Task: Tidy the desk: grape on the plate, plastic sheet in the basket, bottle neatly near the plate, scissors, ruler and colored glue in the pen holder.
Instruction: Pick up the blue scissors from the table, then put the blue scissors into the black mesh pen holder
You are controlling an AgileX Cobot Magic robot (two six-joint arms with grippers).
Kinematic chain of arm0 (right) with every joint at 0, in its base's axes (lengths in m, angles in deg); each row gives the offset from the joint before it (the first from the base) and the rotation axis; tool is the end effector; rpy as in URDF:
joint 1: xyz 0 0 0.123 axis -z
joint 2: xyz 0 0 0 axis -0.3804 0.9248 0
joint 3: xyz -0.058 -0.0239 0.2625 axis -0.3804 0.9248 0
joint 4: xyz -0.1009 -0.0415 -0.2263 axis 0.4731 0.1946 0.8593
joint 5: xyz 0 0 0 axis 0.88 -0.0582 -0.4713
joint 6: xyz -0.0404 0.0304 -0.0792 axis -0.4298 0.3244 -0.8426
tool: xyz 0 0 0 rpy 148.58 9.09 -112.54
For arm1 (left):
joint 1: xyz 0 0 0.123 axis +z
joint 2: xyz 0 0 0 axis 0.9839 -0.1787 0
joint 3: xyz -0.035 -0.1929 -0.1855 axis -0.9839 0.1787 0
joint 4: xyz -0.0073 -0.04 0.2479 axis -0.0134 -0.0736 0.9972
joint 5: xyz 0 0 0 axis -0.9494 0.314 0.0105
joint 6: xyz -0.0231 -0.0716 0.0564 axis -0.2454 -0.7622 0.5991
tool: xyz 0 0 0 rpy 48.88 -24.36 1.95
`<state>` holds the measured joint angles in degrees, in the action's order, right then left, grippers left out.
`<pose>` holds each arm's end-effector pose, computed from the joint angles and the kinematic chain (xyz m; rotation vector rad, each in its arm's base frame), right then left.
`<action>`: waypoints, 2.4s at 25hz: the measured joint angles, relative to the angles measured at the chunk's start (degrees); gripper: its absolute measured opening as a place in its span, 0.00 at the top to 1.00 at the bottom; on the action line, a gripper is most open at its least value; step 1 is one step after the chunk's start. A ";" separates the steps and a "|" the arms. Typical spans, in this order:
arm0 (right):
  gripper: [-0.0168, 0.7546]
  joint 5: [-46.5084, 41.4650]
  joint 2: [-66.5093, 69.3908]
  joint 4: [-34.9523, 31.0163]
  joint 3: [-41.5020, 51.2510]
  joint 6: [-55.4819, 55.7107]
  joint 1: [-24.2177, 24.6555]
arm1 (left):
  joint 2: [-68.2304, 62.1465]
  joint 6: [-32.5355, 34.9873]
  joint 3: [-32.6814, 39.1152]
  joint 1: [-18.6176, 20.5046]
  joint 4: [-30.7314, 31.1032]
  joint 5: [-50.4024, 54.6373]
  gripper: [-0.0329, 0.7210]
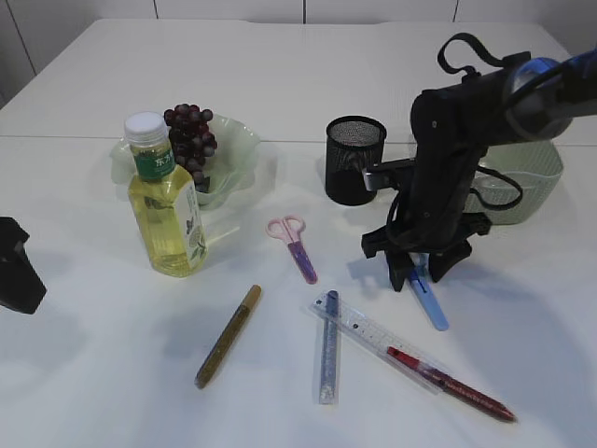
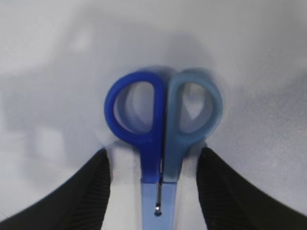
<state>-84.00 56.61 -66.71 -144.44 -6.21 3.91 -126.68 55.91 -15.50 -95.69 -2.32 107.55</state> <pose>0.3909 0.1298 0.1084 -0.3501 3.0647 0.0091 0.2249 -0.0794 0.2496 0.2374 2.8941 -0.2975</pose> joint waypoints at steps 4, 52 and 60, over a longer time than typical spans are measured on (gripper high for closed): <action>0.38 0.00 0.12 0.00 -0.12 0.21 0.00 | 0.00 0.00 0.00 0.00 -0.02 -0.02 0.37; 0.73 -3.68 -8.35 -10.53 -13.72 -10.14 0.00 | -0.10 0.00 0.00 0.00 -0.24 -0.49 0.37; 0.73 3.83 -8.45 -14.00 -22.20 -12.75 1.10 | -0.10 0.00 0.00 0.00 -0.24 -0.49 0.37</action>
<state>-80.17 48.17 -80.71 -166.64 -18.96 5.02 -126.78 55.91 -15.50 -95.69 -2.56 107.06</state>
